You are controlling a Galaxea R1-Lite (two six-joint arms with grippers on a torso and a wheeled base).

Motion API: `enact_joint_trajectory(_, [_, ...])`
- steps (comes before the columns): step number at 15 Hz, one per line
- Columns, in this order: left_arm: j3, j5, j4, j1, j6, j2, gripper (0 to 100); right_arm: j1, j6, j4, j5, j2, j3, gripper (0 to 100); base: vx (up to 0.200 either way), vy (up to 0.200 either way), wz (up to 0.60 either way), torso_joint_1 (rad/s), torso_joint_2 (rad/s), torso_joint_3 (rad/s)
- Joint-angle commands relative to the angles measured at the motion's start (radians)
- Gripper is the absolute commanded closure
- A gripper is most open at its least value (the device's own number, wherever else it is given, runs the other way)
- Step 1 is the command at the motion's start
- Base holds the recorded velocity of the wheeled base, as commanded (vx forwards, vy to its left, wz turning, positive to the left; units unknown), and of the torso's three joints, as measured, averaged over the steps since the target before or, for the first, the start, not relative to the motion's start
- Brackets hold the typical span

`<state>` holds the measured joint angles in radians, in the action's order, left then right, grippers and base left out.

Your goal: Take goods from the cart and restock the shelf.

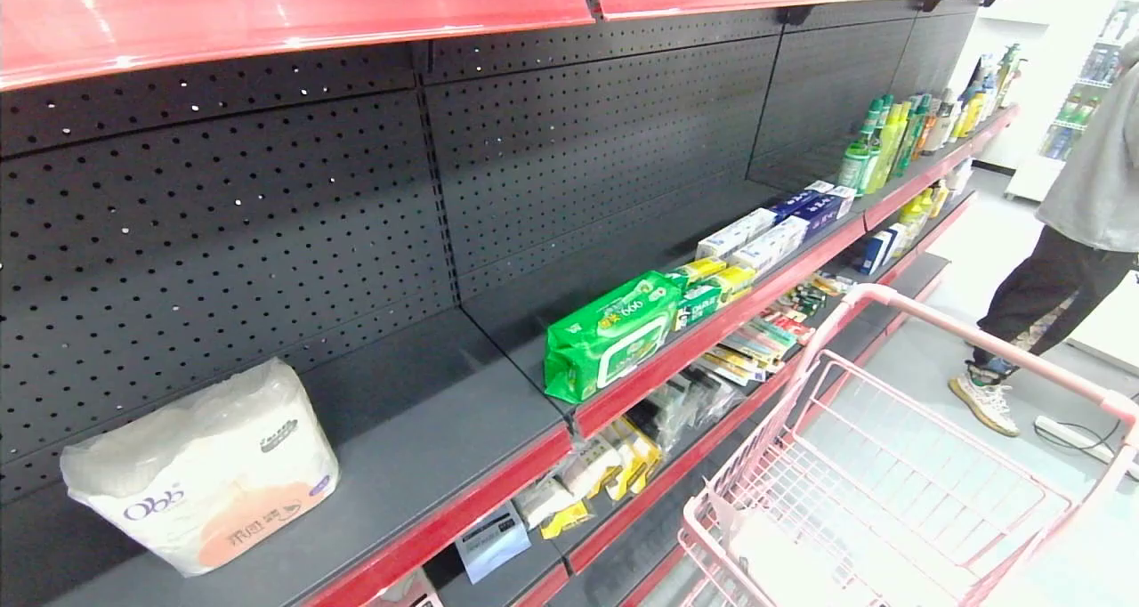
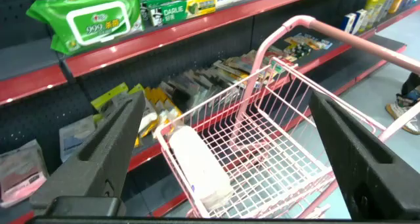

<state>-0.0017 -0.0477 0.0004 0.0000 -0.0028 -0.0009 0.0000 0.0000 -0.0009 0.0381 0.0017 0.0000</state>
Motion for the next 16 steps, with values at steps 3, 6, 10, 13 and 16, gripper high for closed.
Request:
enact_joint_trajectory(3, [0.000,0.000,0.000,0.000,0.000,0.001,0,0.000,0.000,-0.001,0.000,0.000,0.000,0,-0.067,0.000,0.00,0.002,0.00,-0.001])
enact_joint_trajectory(6, [0.000,0.000,0.000,-0.002,0.000,0.001,0,0.000,0.000,-0.001,0.000,0.000,0.000,0,0.000,0.000,-0.20,0.011,0.00,-0.004])
enact_joint_trajectory(10, [0.000,0.000,0.000,-0.002,0.000,0.001,0,0.000,-0.002,-0.001,0.000,0.000,0.000,0,0.000,0.000,-0.60,0.009,0.01,-0.001])
enact_joint_trajectory(13, [0.000,0.000,0.000,0.000,0.000,0.001,0,0.000,-0.002,-0.001,0.000,0.000,0.000,0,0.000,0.000,0.00,0.000,0.00,0.000])
enact_joint_trajectory(16, [0.000,0.000,0.000,-0.002,0.000,0.001,0,0.000,-0.003,-0.001,-0.003,0.001,0.000,0,0.000,0.000,0.00,0.000,0.00,0.000])
